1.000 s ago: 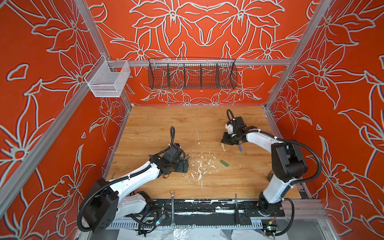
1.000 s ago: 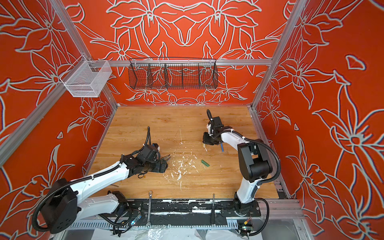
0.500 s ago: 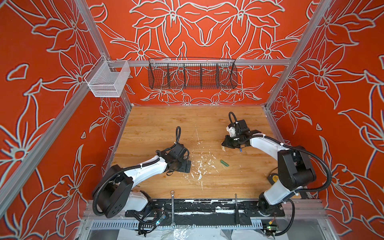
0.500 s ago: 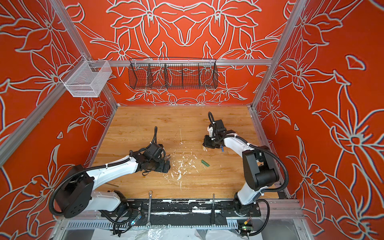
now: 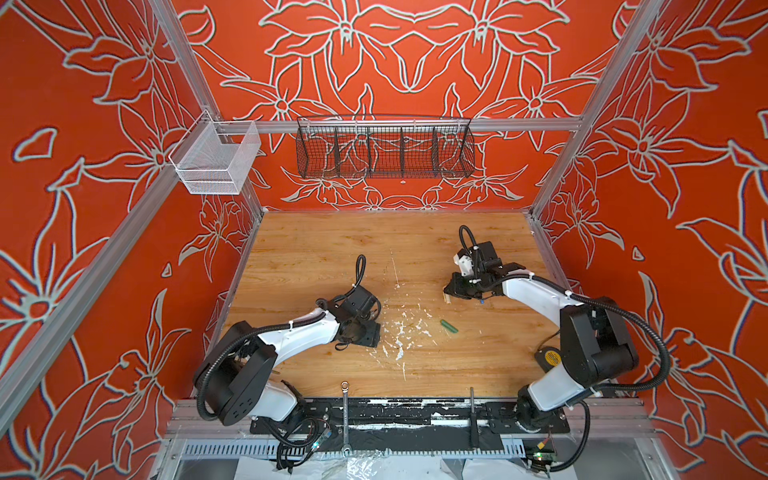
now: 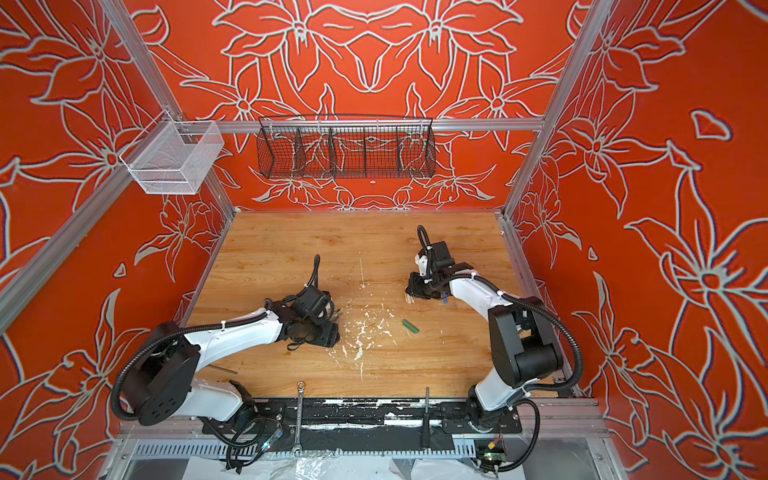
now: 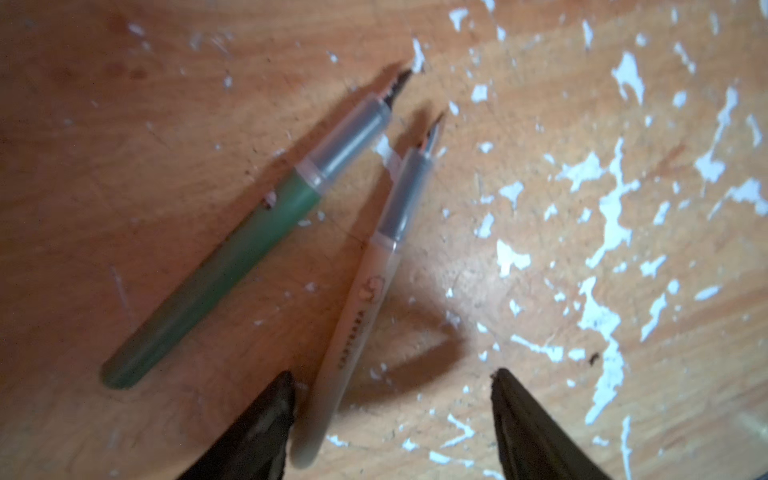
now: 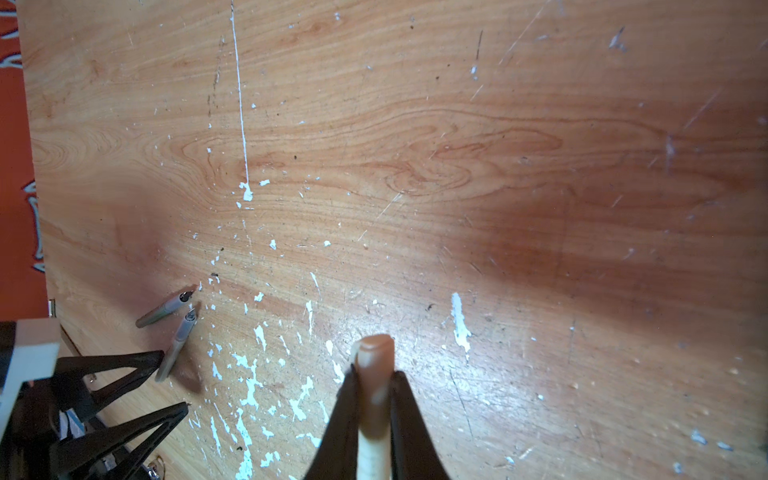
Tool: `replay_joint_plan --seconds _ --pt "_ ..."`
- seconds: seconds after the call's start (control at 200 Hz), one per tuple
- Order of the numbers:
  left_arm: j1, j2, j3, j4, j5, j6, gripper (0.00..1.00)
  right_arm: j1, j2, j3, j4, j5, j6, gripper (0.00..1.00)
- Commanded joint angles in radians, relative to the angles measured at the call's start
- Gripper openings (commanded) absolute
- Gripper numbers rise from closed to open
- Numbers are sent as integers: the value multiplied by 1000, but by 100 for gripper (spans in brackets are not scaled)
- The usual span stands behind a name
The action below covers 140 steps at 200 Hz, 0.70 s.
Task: Insert the pens into the pen caps
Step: 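Hold the beige cap with the right gripper while the left lowers to the beige pen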
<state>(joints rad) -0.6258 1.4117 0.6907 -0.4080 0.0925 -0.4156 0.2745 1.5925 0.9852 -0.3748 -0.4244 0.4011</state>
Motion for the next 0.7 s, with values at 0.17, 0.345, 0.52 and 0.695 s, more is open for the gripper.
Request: replay_joint_plan --seconds 0.17,0.345,0.52,0.695 --pt "-54 -15 -7 -24 -8 -19 55 4 1 -2 24 -27 8 12" --pt "-54 5 9 -54 -74 -40 52 4 3 -9 33 -30 8 12" --pt "-63 16 28 -37 -59 -24 49 3 0 -15 35 -28 7 12" --pt "-101 48 36 -35 -47 -6 43 3 2 -22 43 -28 8 12"
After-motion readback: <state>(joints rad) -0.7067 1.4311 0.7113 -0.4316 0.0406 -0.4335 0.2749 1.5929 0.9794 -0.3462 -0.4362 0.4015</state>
